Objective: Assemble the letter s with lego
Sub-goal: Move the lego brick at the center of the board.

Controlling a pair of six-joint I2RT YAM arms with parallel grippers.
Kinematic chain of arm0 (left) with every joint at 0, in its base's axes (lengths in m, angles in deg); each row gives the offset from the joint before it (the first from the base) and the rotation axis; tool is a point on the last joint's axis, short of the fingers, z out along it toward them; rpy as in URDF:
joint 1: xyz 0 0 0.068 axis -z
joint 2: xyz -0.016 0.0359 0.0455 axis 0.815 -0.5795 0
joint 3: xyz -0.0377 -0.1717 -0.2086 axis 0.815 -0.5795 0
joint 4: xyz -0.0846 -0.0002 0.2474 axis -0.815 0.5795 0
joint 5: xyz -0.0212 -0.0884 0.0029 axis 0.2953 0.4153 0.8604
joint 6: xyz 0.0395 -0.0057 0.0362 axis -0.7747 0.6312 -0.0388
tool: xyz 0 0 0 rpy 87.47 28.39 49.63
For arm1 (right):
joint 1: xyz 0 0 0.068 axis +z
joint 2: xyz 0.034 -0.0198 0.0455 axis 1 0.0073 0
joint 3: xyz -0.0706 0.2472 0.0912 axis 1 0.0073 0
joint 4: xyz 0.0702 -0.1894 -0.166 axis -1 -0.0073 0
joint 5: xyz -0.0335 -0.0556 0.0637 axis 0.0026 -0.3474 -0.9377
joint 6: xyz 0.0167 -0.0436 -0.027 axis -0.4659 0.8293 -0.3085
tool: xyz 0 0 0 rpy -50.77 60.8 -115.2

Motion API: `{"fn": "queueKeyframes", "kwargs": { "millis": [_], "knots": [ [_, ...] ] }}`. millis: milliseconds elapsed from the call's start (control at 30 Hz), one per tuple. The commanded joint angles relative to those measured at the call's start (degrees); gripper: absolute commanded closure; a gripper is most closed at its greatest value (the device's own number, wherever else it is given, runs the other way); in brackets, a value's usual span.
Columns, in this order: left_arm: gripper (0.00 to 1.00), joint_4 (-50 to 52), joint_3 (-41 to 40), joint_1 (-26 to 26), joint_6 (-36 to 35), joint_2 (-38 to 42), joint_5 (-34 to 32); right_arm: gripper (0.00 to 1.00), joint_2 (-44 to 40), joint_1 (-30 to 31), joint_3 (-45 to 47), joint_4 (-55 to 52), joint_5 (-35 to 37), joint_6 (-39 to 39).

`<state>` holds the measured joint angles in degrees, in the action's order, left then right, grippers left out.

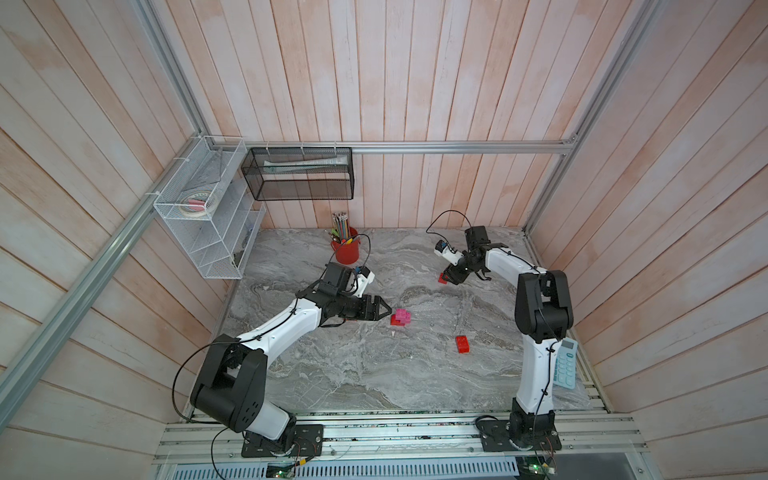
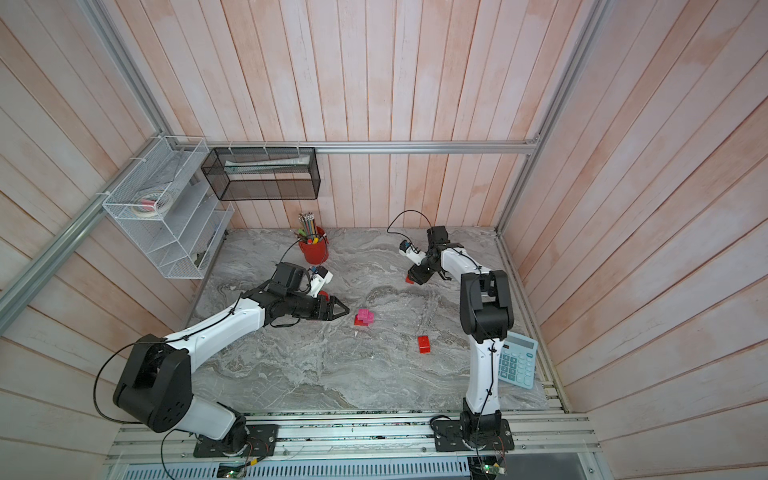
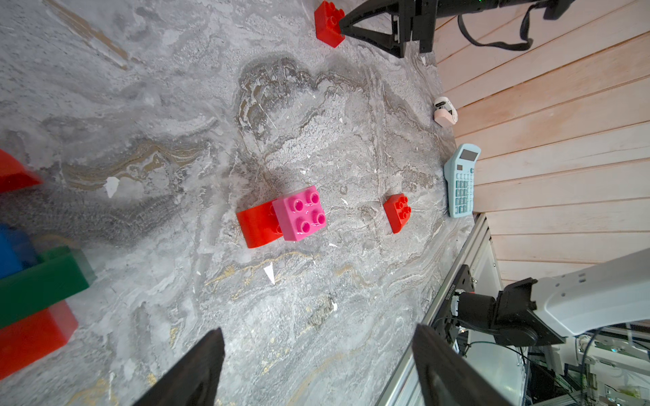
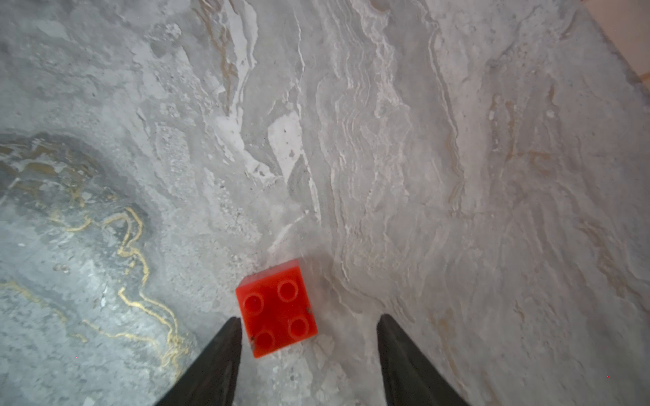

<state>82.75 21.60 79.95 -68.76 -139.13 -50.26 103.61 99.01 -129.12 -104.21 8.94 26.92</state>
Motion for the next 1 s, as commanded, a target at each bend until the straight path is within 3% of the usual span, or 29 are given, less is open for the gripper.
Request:
{"fn": "queueKeyframes", "kwargs": {
  "millis": [0, 633, 767, 967],
  "knots": [
    [0.13, -1.2, 1.7, 0.1, -1.2, -0.9, 0.6, 0.37, 2.6, 0.0, -3.1, -4.3, -3.6, 1.3],
    [0.12, -0.8, 2.0, -0.2, -1.9, -2.1, 1.2, 0.59, 5.7, 0.8, -3.9, -6.0, -3.7, 1.8],
    [0.13, -0.2, 1.8, -0.3, -2.1, -1.8, 1.3, 0.69, 5.8, 1.1, -4.3, -5.9, -2.6, 1.5],
    [0.12, 0.6, 1.3, -0.6, -2.5, -0.7, 1.5, 0.76, 1.6, 2.2, -0.9, -5.3, -2.2, 3.0]
  ]
}}
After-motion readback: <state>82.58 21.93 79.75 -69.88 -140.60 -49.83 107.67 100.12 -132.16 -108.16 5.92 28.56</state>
